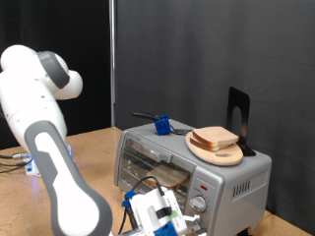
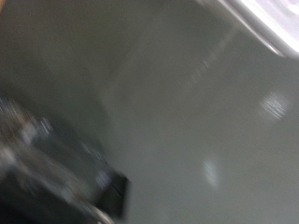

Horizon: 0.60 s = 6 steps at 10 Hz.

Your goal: Make a piece of toast with the oven

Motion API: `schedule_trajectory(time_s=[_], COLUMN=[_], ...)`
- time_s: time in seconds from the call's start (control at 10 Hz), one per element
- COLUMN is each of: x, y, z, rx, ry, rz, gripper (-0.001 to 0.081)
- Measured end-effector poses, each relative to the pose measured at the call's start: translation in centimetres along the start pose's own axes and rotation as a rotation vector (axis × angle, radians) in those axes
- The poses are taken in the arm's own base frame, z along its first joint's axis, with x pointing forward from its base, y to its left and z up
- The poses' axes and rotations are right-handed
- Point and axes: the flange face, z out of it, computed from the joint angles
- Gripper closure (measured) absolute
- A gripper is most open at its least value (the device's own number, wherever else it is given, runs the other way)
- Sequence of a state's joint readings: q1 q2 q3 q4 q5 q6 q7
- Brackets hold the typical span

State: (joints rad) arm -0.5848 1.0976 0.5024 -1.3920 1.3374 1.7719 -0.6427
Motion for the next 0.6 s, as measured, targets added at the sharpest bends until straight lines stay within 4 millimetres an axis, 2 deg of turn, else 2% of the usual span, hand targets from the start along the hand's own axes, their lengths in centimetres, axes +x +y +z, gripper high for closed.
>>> schedule_trajectory(time_s=[0.3,0.6], x=[-0.51,-0.83], y=[-0.37,-0.49], z=[-0.63,-0.99], rx=[-0.275,-0.346], ry=[-0.072,-0.074], rz=[0.230,0.309], gripper=[0.0806,0.0806])
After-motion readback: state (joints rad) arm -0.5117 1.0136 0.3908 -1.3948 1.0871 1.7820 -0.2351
